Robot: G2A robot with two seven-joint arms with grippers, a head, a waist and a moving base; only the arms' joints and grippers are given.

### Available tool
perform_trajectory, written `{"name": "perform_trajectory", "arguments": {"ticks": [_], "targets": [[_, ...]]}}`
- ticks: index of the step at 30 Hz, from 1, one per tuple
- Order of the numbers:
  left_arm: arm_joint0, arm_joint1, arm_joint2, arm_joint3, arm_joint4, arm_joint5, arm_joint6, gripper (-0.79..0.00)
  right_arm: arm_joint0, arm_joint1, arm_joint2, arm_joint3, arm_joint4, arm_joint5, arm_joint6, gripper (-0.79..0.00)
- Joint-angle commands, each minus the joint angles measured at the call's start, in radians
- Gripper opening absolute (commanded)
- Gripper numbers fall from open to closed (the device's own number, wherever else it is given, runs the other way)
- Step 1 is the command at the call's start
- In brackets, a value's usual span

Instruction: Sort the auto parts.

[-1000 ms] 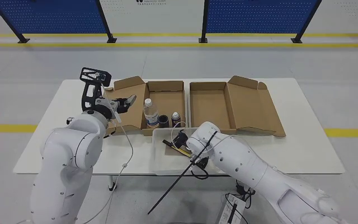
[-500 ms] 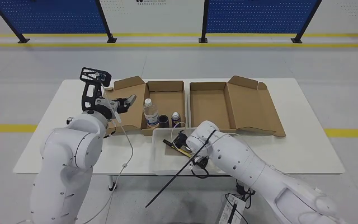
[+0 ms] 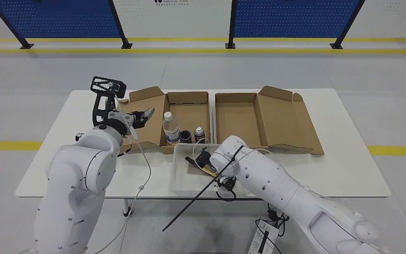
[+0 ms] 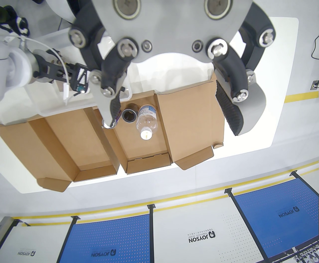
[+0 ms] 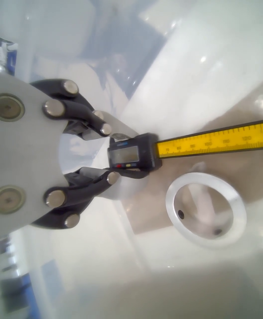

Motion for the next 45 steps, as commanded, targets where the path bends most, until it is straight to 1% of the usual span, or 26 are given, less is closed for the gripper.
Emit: {"name": "perform_trajectory", "arguments": {"ticks": [1,7,13,19,24,32,39,42,45], "targets": [[0.0,0.0,0.0,0.0,0.0,0.0,0.0,0.0,0.0,-0.001,0.004,-0.001,0.003,-0.005,-0.005,-0.785],[0.0,0.0,0.0,0.0,0.0,0.0,0.0,0.0,-0.001,-0.003,0.015,-0.009,0.002,-0.018,-0.012,-0.785],[0.0,0.0,0.0,0.0,0.0,0.0,0.0,0.0,-0.007,0.0,0.03,-0.048,-0.005,-0.028,-0.01,-0.785],[0.0,0.0,0.0,0.0,0.0,0.0,0.0,0.0,-0.022,0.014,0.066,-0.111,-0.013,-0.029,0.003,-0.785],[0.0,0.0,0.0,0.0,0.0,0.0,0.0,0.0,-0.043,0.036,0.11,-0.177,-0.014,-0.044,0.011,-0.785],[0.0,0.0,0.0,0.0,0.0,0.0,0.0,0.0,-0.104,0.091,0.224,-0.335,0.028,-0.081,0.011,-0.785],[0.0,0.0,0.0,0.0,0.0,0.0,0.0,0.0,-0.19,0.14,0.371,-0.48,0.093,-0.132,0.007,-0.785],[0.0,0.0,0.0,0.0,0.0,0.0,0.0,0.0,-0.225,0.156,0.428,-0.515,0.107,-0.147,-0.004,-0.785],[0.0,0.0,0.0,0.0,0.0,0.0,0.0,0.0,-0.265,0.17,0.489,-0.539,0.161,-0.175,-0.05,-0.785]]}}
